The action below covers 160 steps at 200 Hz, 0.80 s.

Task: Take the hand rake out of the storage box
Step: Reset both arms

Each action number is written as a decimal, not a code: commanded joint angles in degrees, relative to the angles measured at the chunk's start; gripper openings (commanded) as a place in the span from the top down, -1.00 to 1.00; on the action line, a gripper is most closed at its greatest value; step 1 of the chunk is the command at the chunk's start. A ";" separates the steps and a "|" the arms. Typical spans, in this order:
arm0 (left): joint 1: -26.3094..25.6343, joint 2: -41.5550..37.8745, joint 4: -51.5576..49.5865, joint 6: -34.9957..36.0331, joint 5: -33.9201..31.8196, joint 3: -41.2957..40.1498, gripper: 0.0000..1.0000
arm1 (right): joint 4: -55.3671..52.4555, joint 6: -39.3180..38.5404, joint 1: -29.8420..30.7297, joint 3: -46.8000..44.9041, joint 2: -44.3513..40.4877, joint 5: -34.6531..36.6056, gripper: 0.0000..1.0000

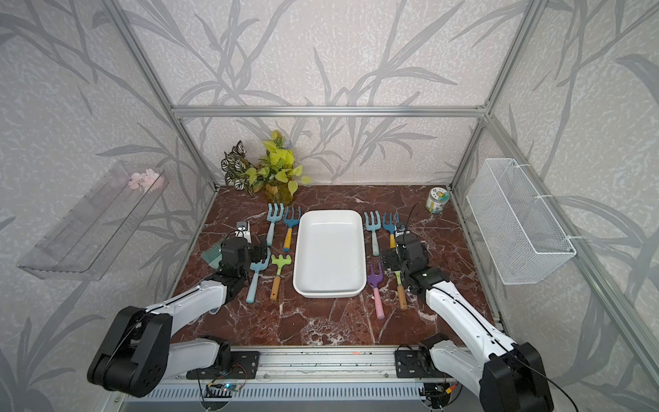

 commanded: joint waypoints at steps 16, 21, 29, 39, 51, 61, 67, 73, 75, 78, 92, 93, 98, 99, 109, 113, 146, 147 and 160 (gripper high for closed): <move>4.16 6.41 12.21 2.25 1.68 -0.82 -0.99 | 32.13 -6.28 -7.69 -6.17 8.70 -4.48 -0.99; 4.75 7.26 13.68 1.91 2.51 -1.33 -1.00 | 36.19 -7.11 -8.27 -7.38 10.08 -4.90 -0.99; 5.67 8.86 16.64 1.18 3.38 -2.28 -1.00 | 42.95 -8.12 -9.15 -9.69 12.55 -5.20 -0.99; 6.98 9.65 18.36 -0.11 3.98 -2.96 -1.00 | 48.15 -6.95 -10.55 -11.18 15.14 -6.02 -0.99; 9.27 9.53 17.41 -1.94 7.13 -2.73 -1.00 | 46.28 -5.21 -12.20 -10.36 17.03 -8.92 -0.99; 10.45 10.67 17.84 -2.69 9.29 -2.54 -1.00 | 51.05 -4.55 -12.97 -11.22 19.85 -9.25 -0.99; 10.69 11.71 18.42 -2.69 9.90 -2.36 -1.00 | 54.57 -4.33 -13.36 -11.95 21.89 -9.84 -0.99; 10.80 12.89 19.02 -2.60 10.43 -2.19 -0.99 | 56.96 -4.24 -13.49 -12.57 23.71 -10.06 -0.98; 10.86 13.17 19.67 -2.53 10.40 -2.24 -0.99 | 57.74 -4.15 -13.49 -12.73 24.26 -10.04 -0.98; 10.91 13.47 20.50 -2.58 10.62 -2.54 -1.00 | 58.83 -4.28 -13.50 -12.95 24.92 -10.06 -0.99; 11.05 12.90 18.74 -2.54 11.69 -2.38 -1.00 | 60.57 -4.58 -13.38 -13.44 26.32 -10.82 -0.99; 11.05 12.77 18.65 -2.52 11.83 -2.39 -1.00 | 60.89 -4.54 -13.39 -13.48 26.44 -10.80 -0.99; 11.06 12.92 19.61 -2.40 11.95 -2.61 -1.00 | 62.77 -4.53 -13.46 -14.07 27.25 -10.77 -0.98; 11.05 12.96 19.79 -2.37 11.96 -2.68 -1.00 | 63.18 -4.51 -13.43 -14.15 27.34 -10.73 -0.98; 11.05 13.11 19.89 -2.23 12.05 -2.76 -1.00 | 67.35 -4.88 -13.41 -15.41 29.25 -10.79 -0.99; 11.05 12.89 19.32 -2.25 12.10 -2.68 -1.00 | 67.75 -4.93 -13.32 -15.69 29.41 -10.85 -0.98; 10.79 12.77 20.11 -1.97 11.57 -3.07 -1.00 | 66.98 -4.89 -13.37 -15.74 28.93 -11.08 -0.99; 10.79 12.79 20.13 -1.98 11.55 -3.09 -1.00 | 67.13 -4.87 -13.43 -15.77 28.97 -11.10 -0.99; 10.86 12.91 19.84 -2.03 11.79 -2.85 -1.00 | 68.21 -5.26 -13.32 -16.21 29.11 -11.73 -0.98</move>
